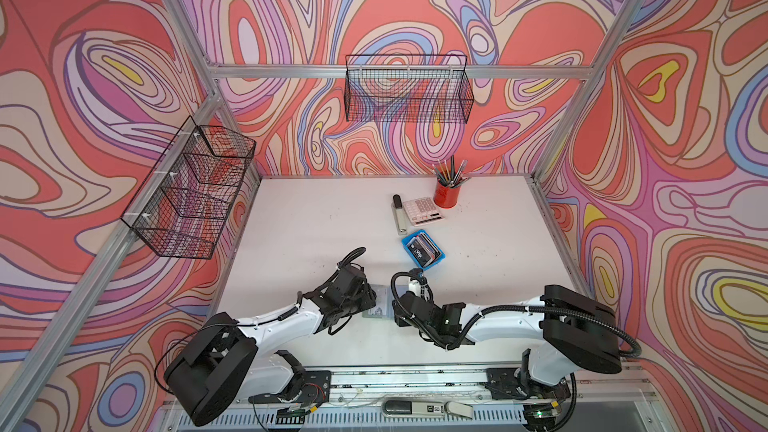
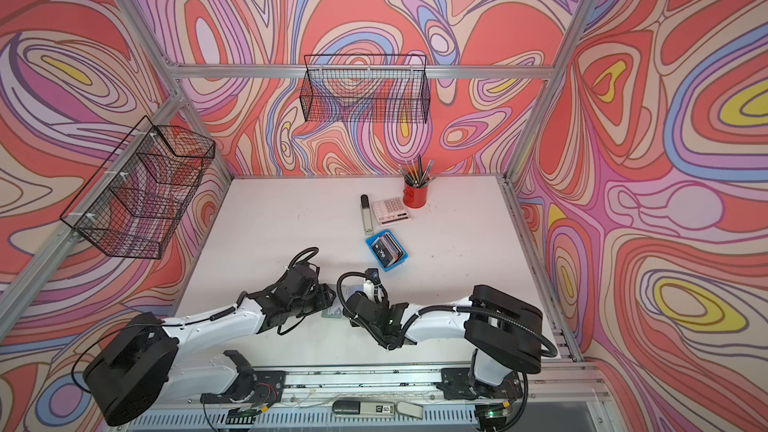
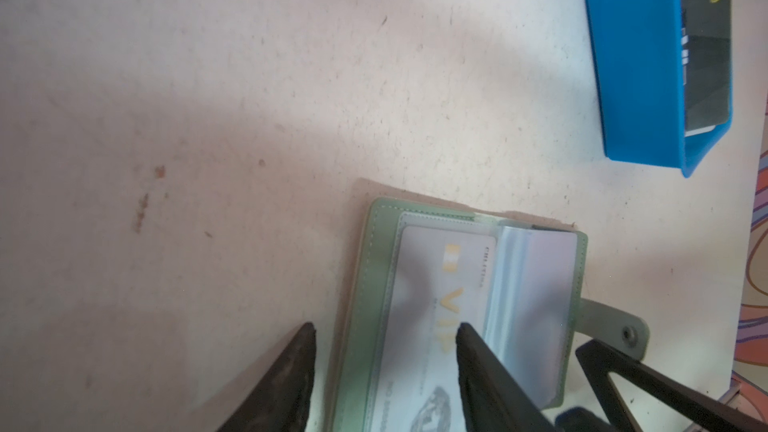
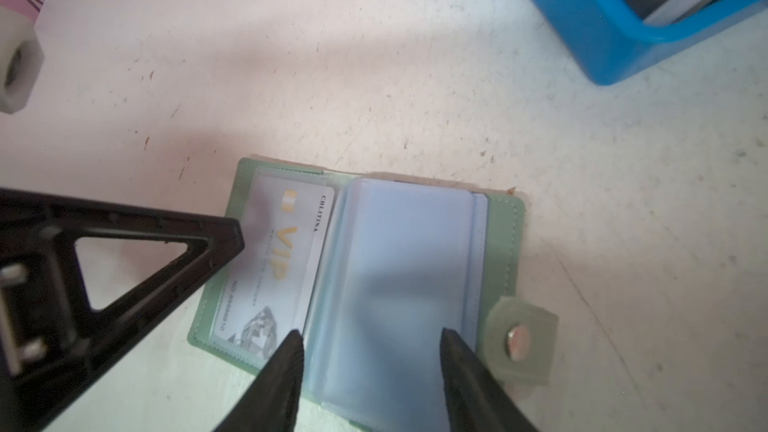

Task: Put the credit cards into the card holder

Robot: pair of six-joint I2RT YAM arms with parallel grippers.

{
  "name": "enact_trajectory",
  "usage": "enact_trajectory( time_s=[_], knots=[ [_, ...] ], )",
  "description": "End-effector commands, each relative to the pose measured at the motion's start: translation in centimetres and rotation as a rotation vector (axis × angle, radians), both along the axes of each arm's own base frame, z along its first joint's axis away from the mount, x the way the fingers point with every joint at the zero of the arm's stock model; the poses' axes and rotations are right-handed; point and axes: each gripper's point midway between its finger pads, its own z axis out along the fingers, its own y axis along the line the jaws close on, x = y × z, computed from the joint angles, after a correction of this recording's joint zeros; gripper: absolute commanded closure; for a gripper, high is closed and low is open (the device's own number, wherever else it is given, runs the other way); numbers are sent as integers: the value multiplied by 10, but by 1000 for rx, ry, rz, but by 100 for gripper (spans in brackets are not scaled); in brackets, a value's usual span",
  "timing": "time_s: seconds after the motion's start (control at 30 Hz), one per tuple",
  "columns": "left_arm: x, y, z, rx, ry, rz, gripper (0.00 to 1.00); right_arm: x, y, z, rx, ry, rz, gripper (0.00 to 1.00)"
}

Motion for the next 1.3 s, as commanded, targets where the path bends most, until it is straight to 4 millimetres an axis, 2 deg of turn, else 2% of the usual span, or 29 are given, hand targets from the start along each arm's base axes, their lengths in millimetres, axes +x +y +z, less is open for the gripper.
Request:
enact_trajectory(
  time_s=[0.0,0.33,0.5,0.63,0.93,1.27],
  knots=[
    [-3,2,3,2,15,1,43,3,-4,-10,11,18,-20,44],
    [-4,1,4,-2,17,-9,42,4,6,-22,-4,49,-3,46],
    [-1,4,10,9,-10,-8,41,5,8,-21,12,49,0,46],
    [-2,3,7,7,-2,-7,40,2,17,-20,55,65,24,47],
    [-6,-8,-4,-45,36,-29,56,0,27,-25,100,82,43,50],
    [-11,-17,3,-159,2,-41,58,4,26,-29,189,110,46,60]
  ],
)
